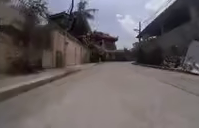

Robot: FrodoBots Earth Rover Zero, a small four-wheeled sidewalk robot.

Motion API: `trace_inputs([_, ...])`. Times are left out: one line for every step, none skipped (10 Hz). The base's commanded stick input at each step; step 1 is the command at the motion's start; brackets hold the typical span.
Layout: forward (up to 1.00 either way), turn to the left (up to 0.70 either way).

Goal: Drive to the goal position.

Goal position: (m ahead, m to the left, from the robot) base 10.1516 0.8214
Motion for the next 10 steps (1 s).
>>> trace_inputs([1.00, -0.06])
trace_inputs([1.00, -0.01])
trace_inputs([1.00, -0.02])
trace_inputs([1.00, -0.02])
trace_inputs([1.00, -0.02])
trace_inputs([1.00, 0.00])
trace_inputs([1.00, 0.00])
trace_inputs([1.00, 0.00])
trace_inputs([1.00, 0.00])
trace_inputs([1.00, 0.00])
